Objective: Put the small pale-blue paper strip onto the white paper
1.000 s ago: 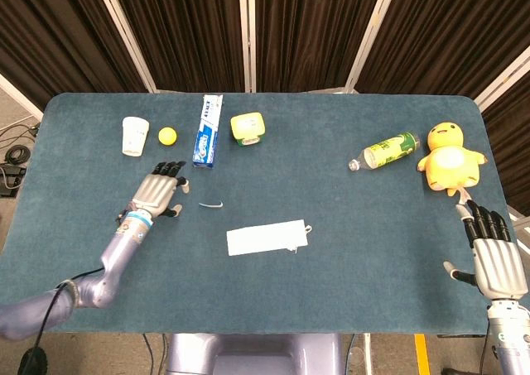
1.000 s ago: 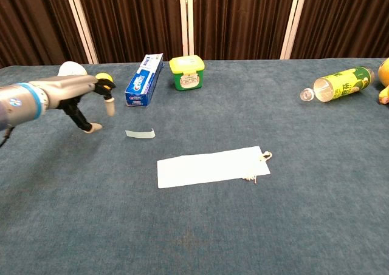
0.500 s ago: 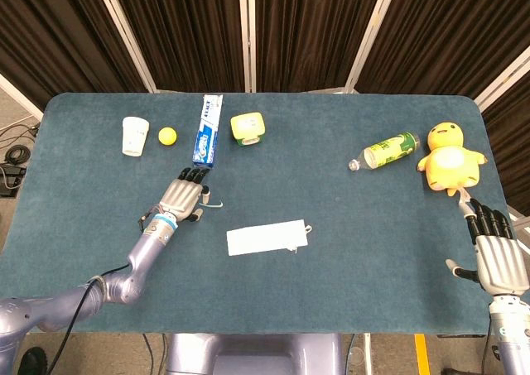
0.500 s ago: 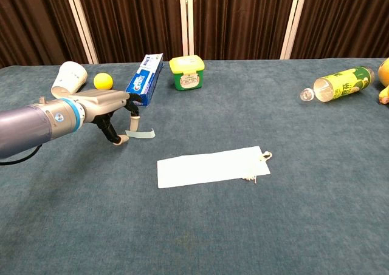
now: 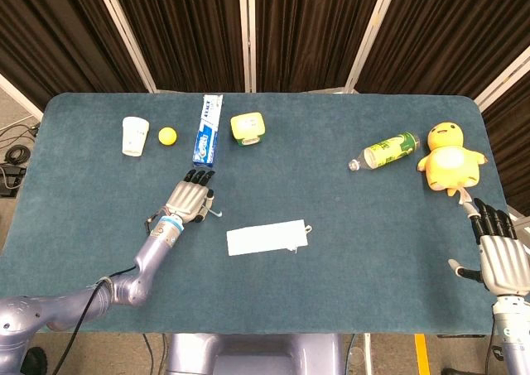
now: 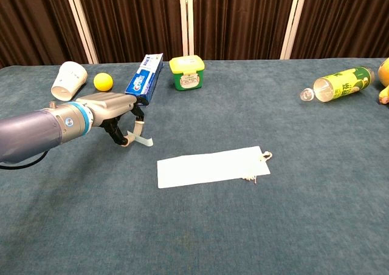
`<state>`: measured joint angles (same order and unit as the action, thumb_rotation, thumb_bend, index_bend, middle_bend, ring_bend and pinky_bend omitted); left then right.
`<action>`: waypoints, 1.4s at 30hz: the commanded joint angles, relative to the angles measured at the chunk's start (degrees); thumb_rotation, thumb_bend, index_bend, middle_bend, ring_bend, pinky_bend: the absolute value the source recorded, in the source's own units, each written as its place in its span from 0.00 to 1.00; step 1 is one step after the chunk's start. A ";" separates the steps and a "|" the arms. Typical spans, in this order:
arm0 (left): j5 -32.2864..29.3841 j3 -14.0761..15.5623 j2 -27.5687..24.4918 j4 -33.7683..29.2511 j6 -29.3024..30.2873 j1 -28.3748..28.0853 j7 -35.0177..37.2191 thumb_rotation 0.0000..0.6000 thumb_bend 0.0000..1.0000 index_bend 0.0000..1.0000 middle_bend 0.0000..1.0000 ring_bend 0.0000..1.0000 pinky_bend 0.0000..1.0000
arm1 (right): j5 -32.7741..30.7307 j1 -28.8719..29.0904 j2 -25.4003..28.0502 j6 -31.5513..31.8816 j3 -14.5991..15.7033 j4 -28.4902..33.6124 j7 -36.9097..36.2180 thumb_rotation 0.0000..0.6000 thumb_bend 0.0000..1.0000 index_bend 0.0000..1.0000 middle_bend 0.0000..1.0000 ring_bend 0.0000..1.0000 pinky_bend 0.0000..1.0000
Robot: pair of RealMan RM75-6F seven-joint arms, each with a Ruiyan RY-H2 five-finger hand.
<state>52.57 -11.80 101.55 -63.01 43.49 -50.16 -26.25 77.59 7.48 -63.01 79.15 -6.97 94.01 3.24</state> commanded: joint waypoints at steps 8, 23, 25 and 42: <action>0.47 0.36 -1.64 -3.52 2.25 0.37 -0.25 1.00 0.48 0.61 0.00 0.00 0.00 | 0.28 0.01 0.12 0.07 0.14 0.23 -0.19 1.00 0.05 0.09 0.00 0.00 0.00; 5.39 0.59 -3.23 -14.52 4.19 -1.47 0.16 1.00 0.48 0.62 0.00 0.00 0.00 | 0.48 -0.21 0.58 0.75 0.04 0.89 -0.69 1.00 0.05 0.09 0.00 0.00 0.00; 4.61 0.57 -2.25 -14.32 4.08 -2.24 -1.00 1.00 0.48 0.62 0.00 0.00 0.00 | 0.44 -0.25 0.66 0.85 -0.02 0.84 -0.85 1.00 0.05 0.09 0.00 0.00 0.00; -3.40 -0.33 5.76 -7.66 3.87 -7.05 -8.15 1.00 0.32 0.43 0.00 0.00 0.00 | 0.23 -0.55 1.48 1.09 -0.31 0.60 -2.78 1.00 0.05 0.10 0.00 0.00 0.00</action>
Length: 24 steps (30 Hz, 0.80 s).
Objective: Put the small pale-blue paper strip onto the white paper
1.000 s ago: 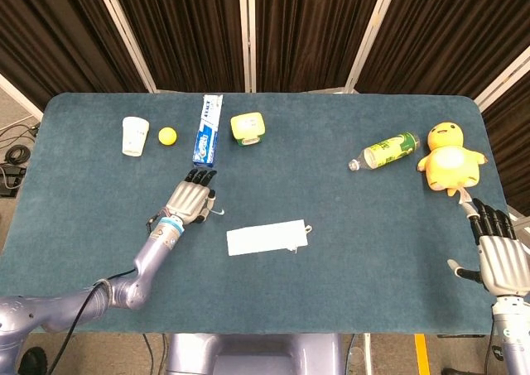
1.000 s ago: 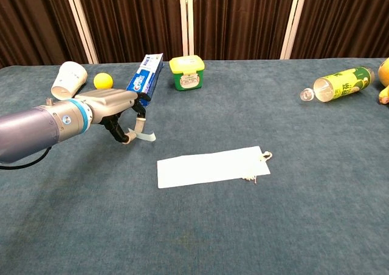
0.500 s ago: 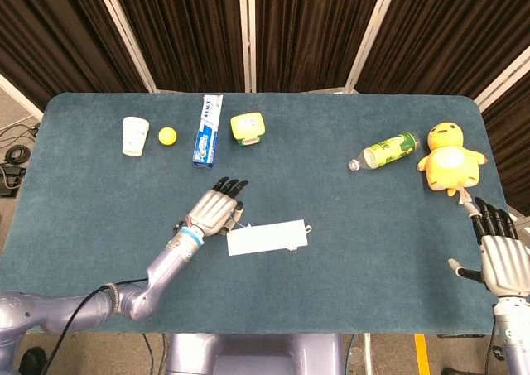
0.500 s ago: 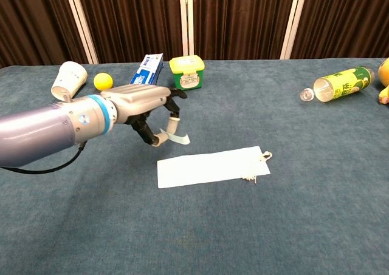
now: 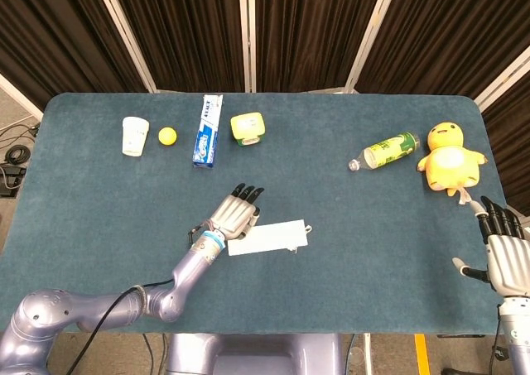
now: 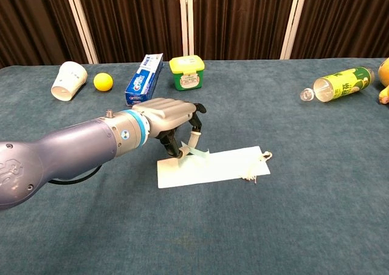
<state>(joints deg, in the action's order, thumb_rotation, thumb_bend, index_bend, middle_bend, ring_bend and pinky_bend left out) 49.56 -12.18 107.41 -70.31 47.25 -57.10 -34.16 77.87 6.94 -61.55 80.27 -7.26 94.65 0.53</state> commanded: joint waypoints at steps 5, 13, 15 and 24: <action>-1.11 -0.22 -2.51 -3.74 0.50 0.41 0.40 1.00 0.01 0.00 0.00 0.00 0.00 | -0.01 -0.01 0.02 -0.08 0.05 -0.12 -0.08 1.00 0.05 0.10 0.00 0.00 0.00; 1.74 -0.10 -10.73 -12.62 6.09 3.83 2.19 1.00 0.00 0.00 0.00 0.00 0.00 | 0.45 0.04 -0.28 -0.08 0.39 0.10 0.72 1.00 0.05 0.10 0.00 0.00 0.00; 2.17 0.09 -12.77 -14.51 7.72 4.97 2.43 1.00 0.00 0.00 0.00 0.00 0.00 | 0.64 0.04 -0.36 -0.01 0.48 0.19 0.95 1.00 0.05 0.10 0.00 0.00 0.00; 6.29 4.33 -26.08 -25.98 18.67 14.80 4.61 1.00 0.00 0.00 0.00 0.00 0.00 | 1.90 0.06 -0.77 0.09 1.27 0.81 2.18 1.00 0.05 0.10 0.00 0.00 0.00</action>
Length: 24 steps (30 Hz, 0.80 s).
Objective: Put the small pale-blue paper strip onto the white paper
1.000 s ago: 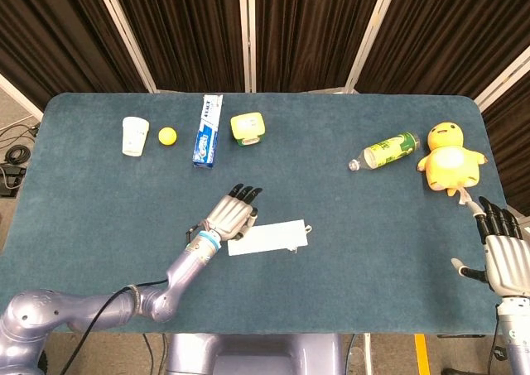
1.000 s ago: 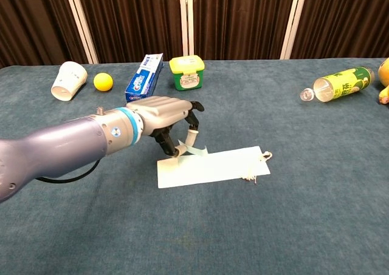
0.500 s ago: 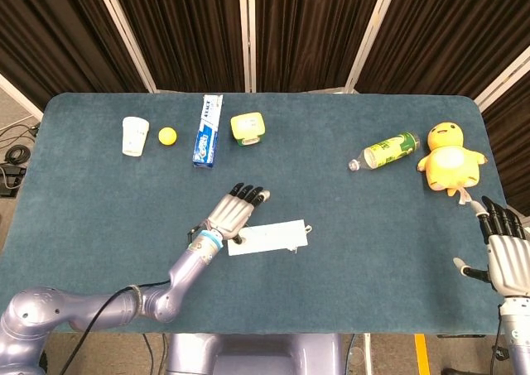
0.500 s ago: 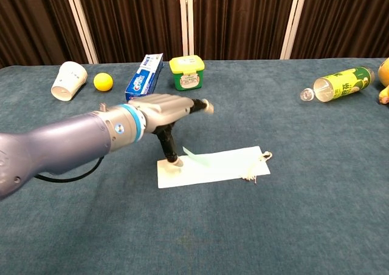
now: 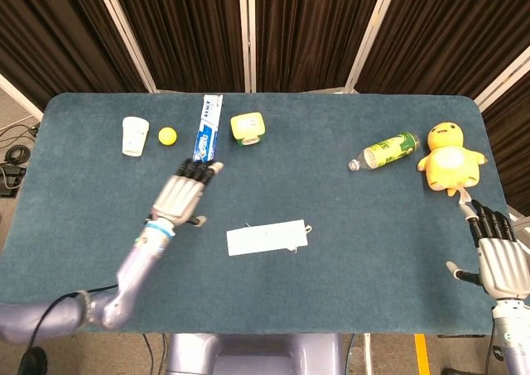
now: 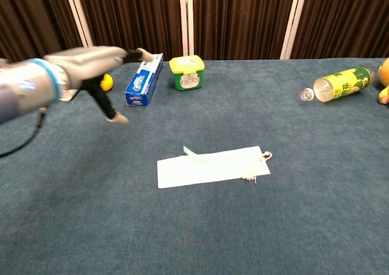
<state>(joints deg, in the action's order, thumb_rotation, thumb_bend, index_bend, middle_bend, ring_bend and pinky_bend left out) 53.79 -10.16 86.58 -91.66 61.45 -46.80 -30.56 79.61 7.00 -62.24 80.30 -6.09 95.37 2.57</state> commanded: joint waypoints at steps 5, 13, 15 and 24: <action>4.60 4.72 -11.47 -9.69 12.94 11.00 2.04 1.00 0.00 0.00 0.00 0.00 0.00 | 0.41 0.13 -0.35 -0.24 0.39 0.18 0.55 1.00 0.05 0.10 0.00 0.00 0.00; 7.75 10.24 -20.79 -16.40 22.82 22.21 6.71 1.00 0.00 0.00 0.00 0.00 0.00 | 1.25 0.40 -0.79 -0.17 0.72 0.77 2.20 1.00 0.05 0.10 0.00 0.00 0.00; 8.51 11.20 -21.77 -16.00 23.84 24.32 8.45 1.00 0.00 0.00 0.00 0.00 0.00 | 1.41 0.42 -0.80 -0.02 0.72 0.87 2.41 1.00 0.05 0.10 0.00 0.00 0.00; 14.82 13.01 -24.49 -16.81 27.55 29.62 10.02 1.00 0.00 0.00 0.00 0.00 0.00 | 2.23 1.68 -0.68 -2.54 1.48 1.32 3.24 1.00 0.05 0.10 0.00 0.00 0.00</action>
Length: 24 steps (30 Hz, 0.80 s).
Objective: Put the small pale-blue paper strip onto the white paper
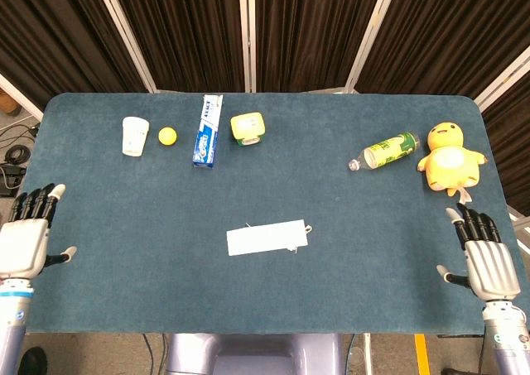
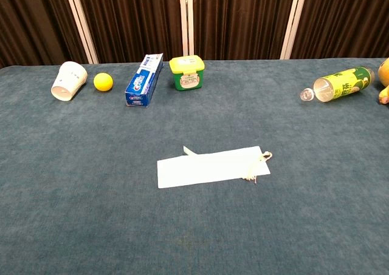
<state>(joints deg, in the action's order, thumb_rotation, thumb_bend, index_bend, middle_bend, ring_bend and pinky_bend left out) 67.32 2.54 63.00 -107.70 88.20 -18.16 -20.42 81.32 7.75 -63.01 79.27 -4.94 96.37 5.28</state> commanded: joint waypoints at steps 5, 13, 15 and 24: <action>2.54 -0.50 -1.48 -1.48 0.69 1.90 -0.09 1.00 0.00 0.00 0.00 0.00 0.00 | 1.08 6.64 1.70 -10.69 0.08 3.72 0.89 1.00 0.17 0.10 0.00 0.00 0.00; 3.83 -1.63 -1.53 -1.20 -0.52 2.63 -0.55 1.00 0.00 0.00 0.00 0.00 0.00 | -3.84 21.01 -0.45 -30.64 -3.95 5.38 0.19 1.00 0.52 0.11 0.00 0.00 0.00; 3.91 -1.92 -1.49 -1.06 -1.00 2.80 -0.55 1.00 0.00 0.00 0.00 0.00 0.00 | -6.43 24.86 -2.71 -34.95 -5.19 4.40 1.19 1.00 0.59 0.12 0.00 0.00 0.00; 2.69 -3.47 -1.50 -0.20 -3.06 3.08 -0.10 1.00 0.00 0.00 0.00 0.00 0.00 | -18.18 36.72 -13.26 -43.34 -6.52 -0.65 10.05 1.00 0.66 0.18 0.00 0.00 0.00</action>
<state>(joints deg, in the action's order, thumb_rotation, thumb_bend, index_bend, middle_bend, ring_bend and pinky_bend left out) 70.20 -0.72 61.52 -108.05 85.37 -15.13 -20.63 66.47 41.60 -72.97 37.88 -11.02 97.67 12.05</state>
